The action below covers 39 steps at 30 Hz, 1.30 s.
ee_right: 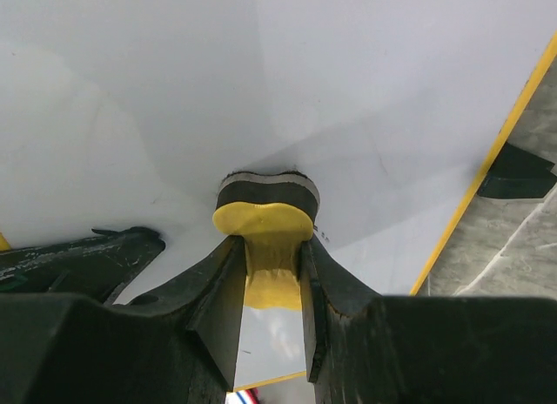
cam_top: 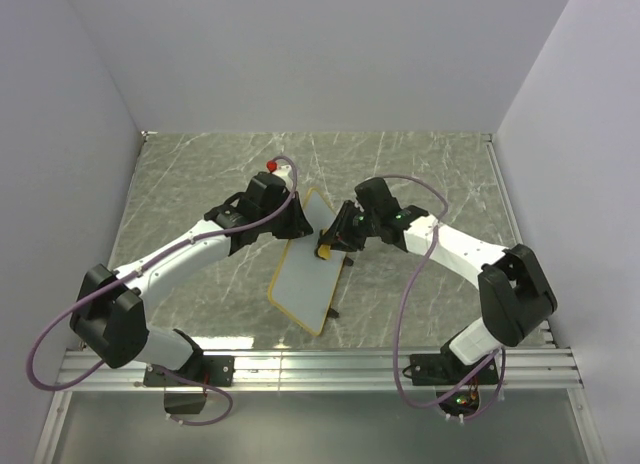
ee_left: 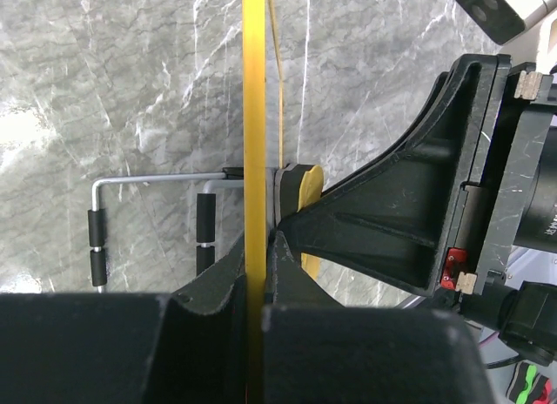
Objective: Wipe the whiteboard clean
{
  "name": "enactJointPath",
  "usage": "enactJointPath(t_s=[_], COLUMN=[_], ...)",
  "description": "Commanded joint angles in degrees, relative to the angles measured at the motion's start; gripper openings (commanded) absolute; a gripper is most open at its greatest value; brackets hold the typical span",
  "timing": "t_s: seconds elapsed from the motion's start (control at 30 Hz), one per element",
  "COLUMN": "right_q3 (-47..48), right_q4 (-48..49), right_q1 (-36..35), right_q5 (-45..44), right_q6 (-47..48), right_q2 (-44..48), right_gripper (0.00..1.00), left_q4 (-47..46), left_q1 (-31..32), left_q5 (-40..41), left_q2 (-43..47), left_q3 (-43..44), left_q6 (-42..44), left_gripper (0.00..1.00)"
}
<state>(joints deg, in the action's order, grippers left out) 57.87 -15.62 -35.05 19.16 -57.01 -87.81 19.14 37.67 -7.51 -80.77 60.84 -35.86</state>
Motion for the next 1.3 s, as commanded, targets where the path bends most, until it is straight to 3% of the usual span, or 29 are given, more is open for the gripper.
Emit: enactJointPath(t_s=[0.0,0.6,0.8,0.97,1.13,1.27], right_q3=[1.9,-18.6,-14.6,-5.2,5.4,7.8], right_q4=[1.4,8.1,1.5,-7.7,-12.4,-11.6], right_q1=[-1.6,-1.3,-1.3,-3.7,-9.5,-16.3], right_q5=[0.6,-0.3,-3.2,-5.9,-7.6,-8.2], right_q6=[-0.6,-0.1,1.6,3.3,3.5,2.2], right_q2=[-3.0,-2.4,4.4,11.2,9.3,5.6], right_gripper=[0.00,0.00,0.00,0.00,0.00,0.00], left_q4=[7.4,8.3,7.9,7.3,6.4,6.0], left_q1=[2.2,2.2,2.2,2.2,2.2,2.2], left_q5=[-0.9,-1.9,-1.6,-1.6,-1.6,-1.8], left_q2=[-3.4,-4.6,-4.7,-5.0,-5.4,-5.7], left_q3=[-1.4,-0.8,-1.0,-1.1,-1.2,-1.2], left_q6=[5.8,7.6,7.6,6.9,6.2,5.5], left_gripper=[0.00,0.00,0.00,0.00,0.00,0.00])
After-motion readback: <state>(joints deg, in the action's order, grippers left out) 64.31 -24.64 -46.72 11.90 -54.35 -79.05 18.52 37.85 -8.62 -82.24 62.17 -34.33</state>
